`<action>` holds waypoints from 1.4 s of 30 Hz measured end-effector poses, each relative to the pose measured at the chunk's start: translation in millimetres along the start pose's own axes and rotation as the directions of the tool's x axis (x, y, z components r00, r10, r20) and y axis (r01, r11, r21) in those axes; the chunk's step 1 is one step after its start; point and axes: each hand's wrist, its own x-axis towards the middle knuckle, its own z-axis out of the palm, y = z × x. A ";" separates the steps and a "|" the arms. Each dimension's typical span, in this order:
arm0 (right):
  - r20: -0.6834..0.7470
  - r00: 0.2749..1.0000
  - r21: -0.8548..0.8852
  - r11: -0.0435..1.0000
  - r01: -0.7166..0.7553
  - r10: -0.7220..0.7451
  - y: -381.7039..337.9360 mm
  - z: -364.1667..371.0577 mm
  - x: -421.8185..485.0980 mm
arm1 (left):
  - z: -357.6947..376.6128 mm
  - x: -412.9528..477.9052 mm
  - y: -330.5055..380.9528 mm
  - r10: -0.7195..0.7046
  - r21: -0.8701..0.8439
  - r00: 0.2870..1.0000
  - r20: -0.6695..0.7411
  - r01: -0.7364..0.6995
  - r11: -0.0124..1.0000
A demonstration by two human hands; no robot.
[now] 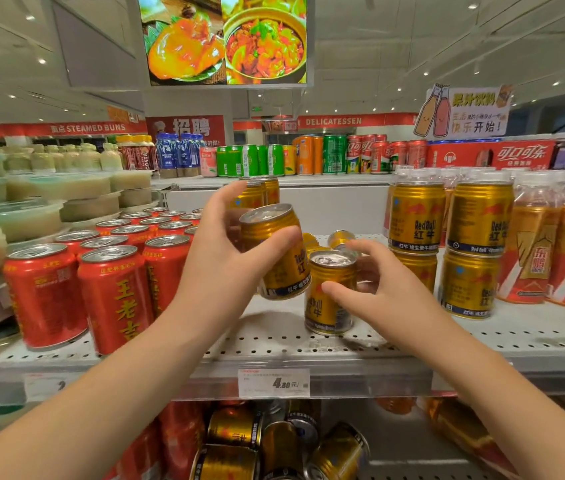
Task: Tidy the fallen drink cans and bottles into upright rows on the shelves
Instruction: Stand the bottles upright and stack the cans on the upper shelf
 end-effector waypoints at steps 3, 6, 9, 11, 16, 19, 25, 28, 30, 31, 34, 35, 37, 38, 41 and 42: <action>-0.007 0.999 0.123 0.992 -0.042 0.043 9.4 3.7 0.8 | 14.4 14.5 7.0 0.019 -0.015 1.000 -0.017 -0.020 1.000; -0.022 0.998 0.176 0.982 -0.061 0.066 17.4 10.0 -0.7 | 26.1 25.6 10.6 0.022 -0.035 0.999 -0.025 -0.023 0.999; -0.015 0.996 0.206 0.975 -0.087 0.092 23.8 16.0 -3.5 | 33.4 31.1 13.1 0.023 -0.048 1.000 -0.020 -0.024 0.999; -0.020 0.995 0.220 0.971 -0.091 0.098 26.3 19.3 -5.4 | 35.8 33.8 14.5 0.027 -0.082 0.999 -0.020 -0.028 0.996; 0.003 0.996 0.183 0.979 -0.090 0.091 24.6 18.5 -9.0 | 48.0 35.6 13.9 0.028 -0.101 0.997 0.067 -0.022 0.995; 0.016 0.996 0.076 0.993 -0.094 0.093 21.7 19.8 -9.1 | 50.5 38.4 8.4 0.010 -0.118 0.995 0.096 0.001 0.993; -0.057 0.995 0.053 0.996 -0.078 0.081 19.6 25.1 -7.2 | 47.6 48.7 -0.9 -0.057 -0.170 0.973 0.222 0.096 0.981; -0.049 0.994 0.112 0.989 -0.095 0.101 22.0 21.6 -10.0 | 48.3 53.4 -4.3 -0.085 -0.173 0.933 0.349 0.153 0.973; -0.018 0.991 0.174 0.977 -0.126 0.131 24.6 18.3 -10.2 | 47.6 55.1 -6.1 -0.088 -0.167 0.911 0.404 0.168 0.972; -0.003 0.990 0.191 0.972 -0.134 0.138 24.8 16.7 -10.3 | 46.8 55.7 -6.6 -0.091 -0.167 0.905 0.416 0.175 0.970; 0.029 0.989 0.195 0.969 -0.151 0.148 22.7 13.7 -10.3 | 45.5 57.2 -7.3 -0.099 -0.194 0.895 0.435 0.201 0.960; 0.030 0.988 0.191 0.969 -0.155 0.152 22.1 13.1 -10.0 | 46.2 56.7 -7.9 -0.103 -0.181 0.893 0.437 0.200 0.963; 0.019 0.988 0.160 0.975 -0.152 0.151 20.3 12.2 -9.3 | 49.2 52.1 -9.7 -0.103 -0.105 0.885 0.453 0.168 0.980; 0.012 0.989 0.133 0.980 -0.148 0.148 19.4 11.9 -9.2 | 51.4 47.3 -12.0 -0.096 -0.051 0.882 0.461 0.134 0.990; 0.001 0.991 0.082 0.988 -0.133 0.133 14.6 13.2 -10.1 | 59.9 31.1 -27.0 -0.091 0.079 0.895 0.438 0.063 0.995; -0.015 0.992 0.082 0.989 -0.127 0.128 13.2 15.4 -11.2 | 62.6 27.2 -32.1 -0.099 0.095 0.902 0.421 0.064 0.993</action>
